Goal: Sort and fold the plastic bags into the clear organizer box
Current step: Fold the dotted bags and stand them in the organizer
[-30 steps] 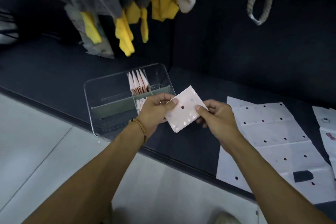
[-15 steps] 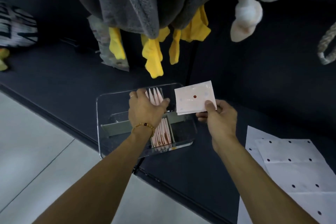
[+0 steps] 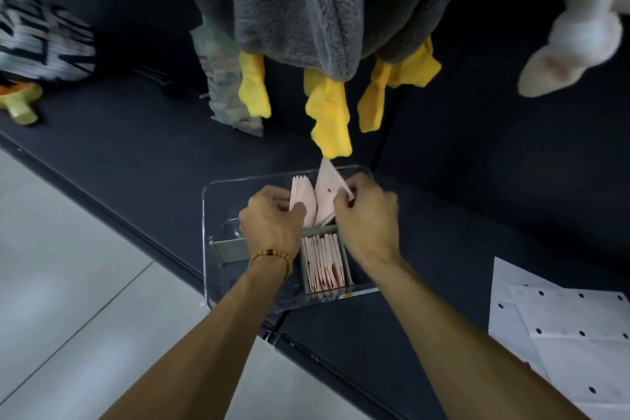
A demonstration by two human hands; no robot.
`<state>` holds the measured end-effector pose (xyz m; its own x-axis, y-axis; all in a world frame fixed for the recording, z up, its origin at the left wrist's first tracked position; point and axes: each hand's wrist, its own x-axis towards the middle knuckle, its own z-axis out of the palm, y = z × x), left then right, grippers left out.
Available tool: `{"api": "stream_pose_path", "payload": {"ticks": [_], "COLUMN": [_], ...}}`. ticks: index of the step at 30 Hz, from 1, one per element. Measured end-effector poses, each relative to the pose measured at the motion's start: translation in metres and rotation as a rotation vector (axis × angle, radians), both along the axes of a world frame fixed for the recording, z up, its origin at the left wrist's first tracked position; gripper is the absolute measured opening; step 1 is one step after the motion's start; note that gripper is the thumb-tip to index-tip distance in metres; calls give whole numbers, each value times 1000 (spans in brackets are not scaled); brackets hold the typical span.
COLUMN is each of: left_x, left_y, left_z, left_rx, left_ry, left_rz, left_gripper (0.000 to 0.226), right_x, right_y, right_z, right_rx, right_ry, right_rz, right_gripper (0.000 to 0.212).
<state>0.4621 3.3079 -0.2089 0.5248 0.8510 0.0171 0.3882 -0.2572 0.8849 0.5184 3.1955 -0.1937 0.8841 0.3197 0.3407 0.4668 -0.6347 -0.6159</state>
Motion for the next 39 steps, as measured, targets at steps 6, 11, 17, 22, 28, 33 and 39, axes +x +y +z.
{"api": "stream_pose_path", "payload": {"ticks": [6, 11, 17, 22, 28, 33, 39], "left_x": [-8, -8, -14, -40, -69, -82, -75], "left_y": [0, -1, -10, -58, -160, -242, -305], "left_z": [-4, -7, 5, 11, 3, -17, -42], "left_rx": [15, 19, -56, -319, -599, -582, -250], "left_ry": [-62, -86, -111, -271, -241, -108, 100], "left_rz": [-83, -147, -98, -113, -329, -584, -992], "left_gripper": [13, 18, 21, 17, 9, 16, 36], "right_x": [-5, -4, -6, -21, -65, -112, -147], "right_y": [9, 12, -20, -94, -218, -335, -410], "right_z": [-13, -20, -5, 1, -15, -49, -70], "right_rx": [-21, -105, 139, 268, 234, -14, -358], "right_ry": [97, 76, 195, 296, 361, 442, 544], "right_rz": [122, 115, -38, -201, -491, -672, -492], "right_gripper": [26, 17, 30, 22, 24, 36, 63]}}
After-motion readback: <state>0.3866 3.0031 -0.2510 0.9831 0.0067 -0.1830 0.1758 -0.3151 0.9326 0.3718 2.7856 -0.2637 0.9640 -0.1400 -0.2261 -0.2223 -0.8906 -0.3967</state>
